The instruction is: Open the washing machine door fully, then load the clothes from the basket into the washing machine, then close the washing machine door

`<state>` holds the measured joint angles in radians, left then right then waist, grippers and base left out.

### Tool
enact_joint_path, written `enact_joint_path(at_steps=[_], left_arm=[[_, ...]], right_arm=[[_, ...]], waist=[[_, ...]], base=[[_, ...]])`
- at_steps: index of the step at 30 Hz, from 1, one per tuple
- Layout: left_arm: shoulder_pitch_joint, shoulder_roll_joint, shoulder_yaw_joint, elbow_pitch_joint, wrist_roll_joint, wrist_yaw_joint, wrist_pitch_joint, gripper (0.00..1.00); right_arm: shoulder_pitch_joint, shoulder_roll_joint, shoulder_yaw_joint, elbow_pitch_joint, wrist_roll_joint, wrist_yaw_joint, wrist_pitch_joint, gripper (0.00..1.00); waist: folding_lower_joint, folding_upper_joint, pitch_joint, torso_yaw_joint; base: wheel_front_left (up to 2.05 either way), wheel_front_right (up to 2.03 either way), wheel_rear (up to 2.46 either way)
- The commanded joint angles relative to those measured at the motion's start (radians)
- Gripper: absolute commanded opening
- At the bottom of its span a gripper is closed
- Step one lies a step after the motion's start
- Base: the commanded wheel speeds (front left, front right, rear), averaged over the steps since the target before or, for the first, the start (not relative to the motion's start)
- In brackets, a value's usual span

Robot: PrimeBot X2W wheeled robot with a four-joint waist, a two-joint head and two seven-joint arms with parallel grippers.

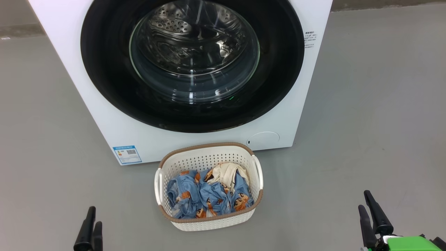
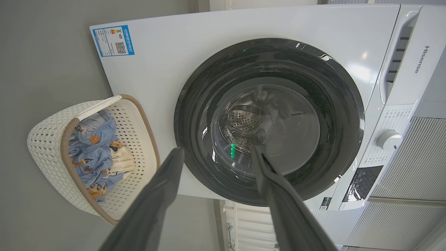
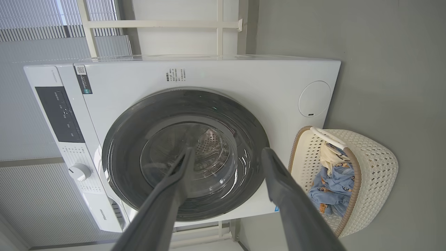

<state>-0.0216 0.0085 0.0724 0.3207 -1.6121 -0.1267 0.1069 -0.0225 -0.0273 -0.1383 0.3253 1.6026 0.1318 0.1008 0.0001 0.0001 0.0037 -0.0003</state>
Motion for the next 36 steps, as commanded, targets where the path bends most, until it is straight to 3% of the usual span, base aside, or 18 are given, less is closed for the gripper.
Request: enact_joint_path(at_steps=[1,18,36], left_arm=[[-0.031,0.018,0.003,-0.029,0.008,0.000,-0.005,1.00],[-0.043,0.060,-0.041,-0.052,0.094,-0.001,-0.064,1.00],[-0.053,0.110,-0.085,-0.064,0.321,-0.001,-0.117,1.00]], right_arm=[[-0.032,-0.007,0.008,-0.029,-0.017,0.000,-0.010,1.00],[-0.058,-0.024,0.041,-0.046,-0.172,0.000,-0.061,1.00],[-0.075,-0.030,0.066,-0.062,-0.464,0.000,-0.114,1.00]], waist=[[0.0014,-0.0001,-0.001,0.000],[0.0000,-0.0001,0.000,-0.003],[0.0000,-0.0001,0.003,-0.005]], base=[[0.00,0.00,0.00],[0.00,0.00,0.00],[0.00,0.00,0.00]])
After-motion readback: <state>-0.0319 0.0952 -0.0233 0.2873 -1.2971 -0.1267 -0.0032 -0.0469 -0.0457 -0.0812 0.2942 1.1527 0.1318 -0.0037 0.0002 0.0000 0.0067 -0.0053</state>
